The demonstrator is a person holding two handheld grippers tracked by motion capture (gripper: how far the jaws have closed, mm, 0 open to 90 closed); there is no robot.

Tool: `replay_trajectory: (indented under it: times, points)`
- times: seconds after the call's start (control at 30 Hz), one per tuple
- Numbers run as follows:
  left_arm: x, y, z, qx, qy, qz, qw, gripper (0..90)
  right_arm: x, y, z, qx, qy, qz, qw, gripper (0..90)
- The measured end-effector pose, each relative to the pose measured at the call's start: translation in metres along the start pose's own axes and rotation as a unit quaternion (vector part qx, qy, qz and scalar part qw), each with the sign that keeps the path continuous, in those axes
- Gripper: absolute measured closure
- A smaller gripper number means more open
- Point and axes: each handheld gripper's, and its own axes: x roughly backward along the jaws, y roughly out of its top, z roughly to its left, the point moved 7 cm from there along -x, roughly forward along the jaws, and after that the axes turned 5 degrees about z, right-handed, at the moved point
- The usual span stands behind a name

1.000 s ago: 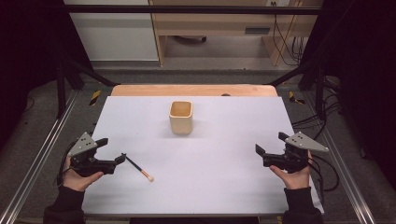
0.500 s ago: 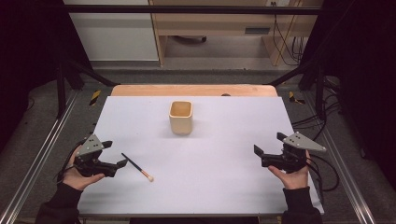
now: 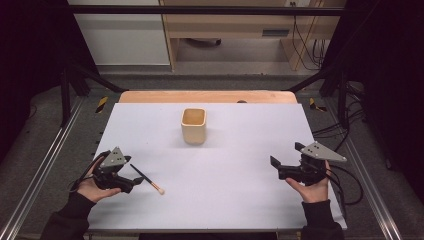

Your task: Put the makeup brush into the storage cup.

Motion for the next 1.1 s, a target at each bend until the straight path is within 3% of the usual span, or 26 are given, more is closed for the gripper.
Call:
replay_trajectory:
  times: [0.4, 0.77, 0.97, 1.1]
  points:
    - [-0.02, -0.005, -0.007, -0.035, -0.015, 0.04, 0.9985, 15.8, -0.001, 0.0, 0.001, -0.001, 0.002, 0.001, 1.0, 2.7]
    - [-0.035, -0.007, -0.011, -0.068, -0.022, 0.067, 0.9952, 29.5, -0.001, 0.0, 0.001, 0.001, 0.002, 0.002, 1.0, 2.7]
    - [-0.04, -0.009, -0.011, -0.069, -0.027, 0.074, 0.9945, 36.7, -0.001, -0.001, 0.002, 0.001, 0.002, 0.003, 1.0, 2.7]
    - [-0.045, -0.013, -0.01, -0.056, -0.034, 0.074, 0.9951, 40.7, -0.001, -0.001, 0.002, 0.001, 0.002, 0.004, 1.0, 2.7]
